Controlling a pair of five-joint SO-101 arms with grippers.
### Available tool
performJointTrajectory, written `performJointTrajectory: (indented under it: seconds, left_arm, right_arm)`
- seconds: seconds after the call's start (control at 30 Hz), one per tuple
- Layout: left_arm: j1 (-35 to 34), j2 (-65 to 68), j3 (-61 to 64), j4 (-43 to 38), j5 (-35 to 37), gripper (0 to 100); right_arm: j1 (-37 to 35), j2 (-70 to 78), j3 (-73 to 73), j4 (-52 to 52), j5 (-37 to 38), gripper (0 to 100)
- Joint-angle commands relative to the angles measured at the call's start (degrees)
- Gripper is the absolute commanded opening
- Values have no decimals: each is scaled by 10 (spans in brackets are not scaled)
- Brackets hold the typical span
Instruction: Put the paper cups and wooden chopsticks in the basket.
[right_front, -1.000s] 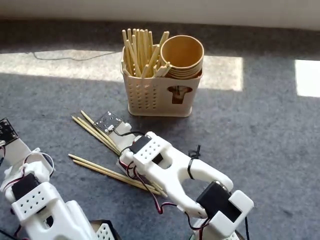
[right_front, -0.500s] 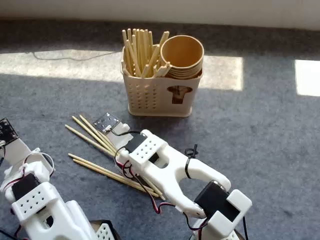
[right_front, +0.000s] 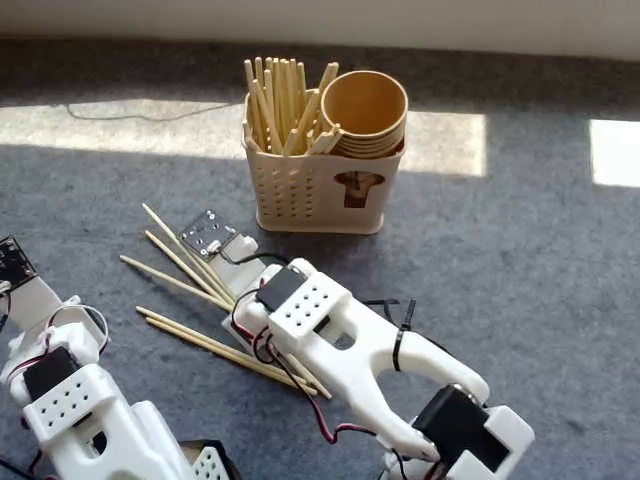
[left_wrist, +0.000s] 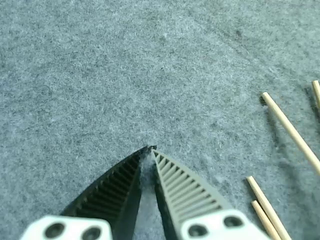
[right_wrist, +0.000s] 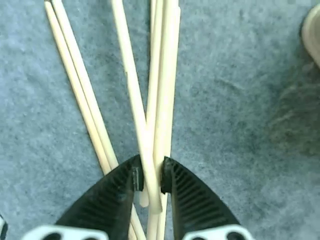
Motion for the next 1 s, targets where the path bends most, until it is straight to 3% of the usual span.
performJointTrajectory:
  seconds: [0.0,0.2,0.37,0.97]
  left_arm:
    - [10,-13,-2,-11,-3,5]
    - [20,-13,-2,-11,-3,5]
    - [23,-13,-2,-11,-4,5]
    - [23,-13,-2,-11,-4,5]
  right_arm:
    - [-4,-37,7,5,-4,5]
    - [-3,-21,5,7,-4,17]
    - [-11,-22,8,12,-6,100]
    - [-9,95,4,-52,-9,98]
